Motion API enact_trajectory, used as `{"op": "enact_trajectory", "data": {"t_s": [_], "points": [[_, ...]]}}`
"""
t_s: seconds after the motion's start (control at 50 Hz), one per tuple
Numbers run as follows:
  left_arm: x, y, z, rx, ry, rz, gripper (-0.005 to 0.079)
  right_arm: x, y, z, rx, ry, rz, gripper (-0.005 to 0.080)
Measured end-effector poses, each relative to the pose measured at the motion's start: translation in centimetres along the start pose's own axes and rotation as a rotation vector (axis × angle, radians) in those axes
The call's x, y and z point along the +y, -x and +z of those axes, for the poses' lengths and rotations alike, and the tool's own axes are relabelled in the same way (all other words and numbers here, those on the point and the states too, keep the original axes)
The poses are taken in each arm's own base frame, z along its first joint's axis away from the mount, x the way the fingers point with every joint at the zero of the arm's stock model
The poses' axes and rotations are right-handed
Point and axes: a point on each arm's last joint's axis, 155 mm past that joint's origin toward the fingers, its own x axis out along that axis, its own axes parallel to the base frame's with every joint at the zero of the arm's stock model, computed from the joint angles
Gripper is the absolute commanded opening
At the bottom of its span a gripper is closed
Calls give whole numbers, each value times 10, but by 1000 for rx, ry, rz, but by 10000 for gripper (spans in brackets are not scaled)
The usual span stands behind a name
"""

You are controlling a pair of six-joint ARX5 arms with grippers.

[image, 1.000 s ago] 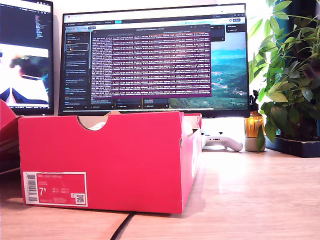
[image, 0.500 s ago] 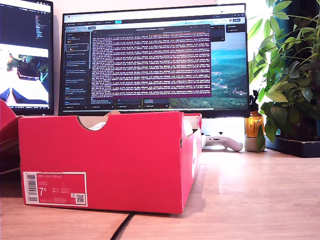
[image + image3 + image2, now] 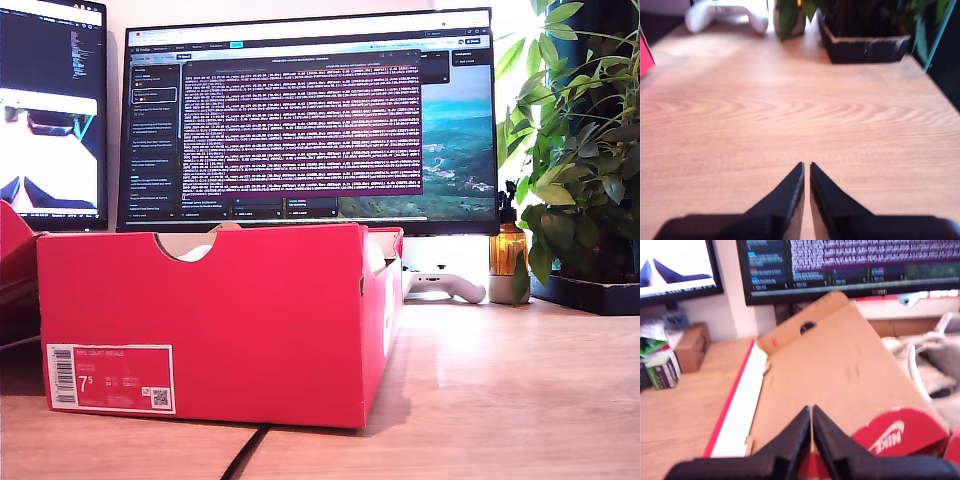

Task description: Pack the white shoes by picking the first shoe and placing it inside the red shoebox, left side, then picking and rotating the second shoe and placing it in the shoebox

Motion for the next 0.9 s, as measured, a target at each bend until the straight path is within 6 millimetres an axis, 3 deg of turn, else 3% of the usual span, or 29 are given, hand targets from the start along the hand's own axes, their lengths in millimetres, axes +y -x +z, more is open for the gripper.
{"op": "enact_trajectory", "data": {"t_s": [0.22,0.9], "points": [[3,3,-10,37,14,15,-19,9,14,24,-86,2,53,-8],[8,4,-14,54,20,32,-19,32,55,36,-162,18,145,-8]]}}
